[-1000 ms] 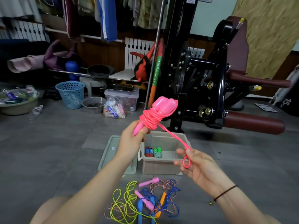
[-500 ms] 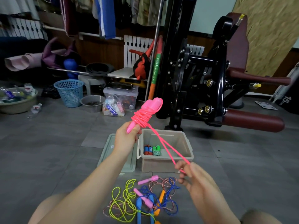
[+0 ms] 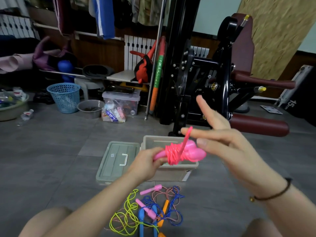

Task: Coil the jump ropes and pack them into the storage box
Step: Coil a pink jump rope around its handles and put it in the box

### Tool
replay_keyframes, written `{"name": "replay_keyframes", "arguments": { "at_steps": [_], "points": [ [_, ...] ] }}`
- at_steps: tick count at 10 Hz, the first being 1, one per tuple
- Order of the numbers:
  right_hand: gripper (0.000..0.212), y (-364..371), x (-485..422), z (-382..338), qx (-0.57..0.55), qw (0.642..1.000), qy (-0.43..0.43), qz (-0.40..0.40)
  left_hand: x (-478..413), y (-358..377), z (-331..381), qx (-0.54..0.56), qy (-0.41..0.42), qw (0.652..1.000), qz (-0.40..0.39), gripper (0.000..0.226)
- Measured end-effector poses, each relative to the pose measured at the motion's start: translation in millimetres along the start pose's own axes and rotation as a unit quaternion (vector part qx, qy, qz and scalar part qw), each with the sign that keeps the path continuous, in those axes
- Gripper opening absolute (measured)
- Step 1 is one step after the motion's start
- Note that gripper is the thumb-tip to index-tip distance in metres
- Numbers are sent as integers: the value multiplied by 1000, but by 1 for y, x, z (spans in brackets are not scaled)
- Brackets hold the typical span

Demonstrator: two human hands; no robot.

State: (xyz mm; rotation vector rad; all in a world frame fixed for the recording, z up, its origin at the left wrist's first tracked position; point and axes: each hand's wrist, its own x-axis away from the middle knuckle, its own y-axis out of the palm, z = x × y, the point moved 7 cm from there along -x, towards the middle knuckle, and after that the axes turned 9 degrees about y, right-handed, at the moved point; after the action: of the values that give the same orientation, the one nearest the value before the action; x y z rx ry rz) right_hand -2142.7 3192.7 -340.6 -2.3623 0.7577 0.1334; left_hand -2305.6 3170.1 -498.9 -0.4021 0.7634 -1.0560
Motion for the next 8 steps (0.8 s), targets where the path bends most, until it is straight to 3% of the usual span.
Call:
{"name": "replay_keyframes", "arguments": {
  "at_steps": [1,2,3,4,5,6,7,8],
  "points": [
    [47,-13,-26,18,45,998,39,-30,5,13,14,6,57,996,-73,25],
    [70,-20,-49,42,215,972,79,-55,10,20,30,21,136,980,-146,20],
    [83,-23,-59,74,373,921,109,-29,14,14,44,38,194,970,-143,13],
    [70,-20,-54,107,433,893,118,-14,12,-3,45,81,206,972,-76,21],
    [54,-6,-41,132,409,899,153,-29,10,-19,35,170,148,974,5,28],
    [47,11,-28,131,310,934,172,39,8,-27,25,230,64,967,91,21],
    [19,51,-14,116,330,938,94,42,7,-27,17,231,-1,960,156,12],
    [8,71,-8,107,279,953,104,60,8,-19,8,219,-54,959,174,12]
  ]
}}
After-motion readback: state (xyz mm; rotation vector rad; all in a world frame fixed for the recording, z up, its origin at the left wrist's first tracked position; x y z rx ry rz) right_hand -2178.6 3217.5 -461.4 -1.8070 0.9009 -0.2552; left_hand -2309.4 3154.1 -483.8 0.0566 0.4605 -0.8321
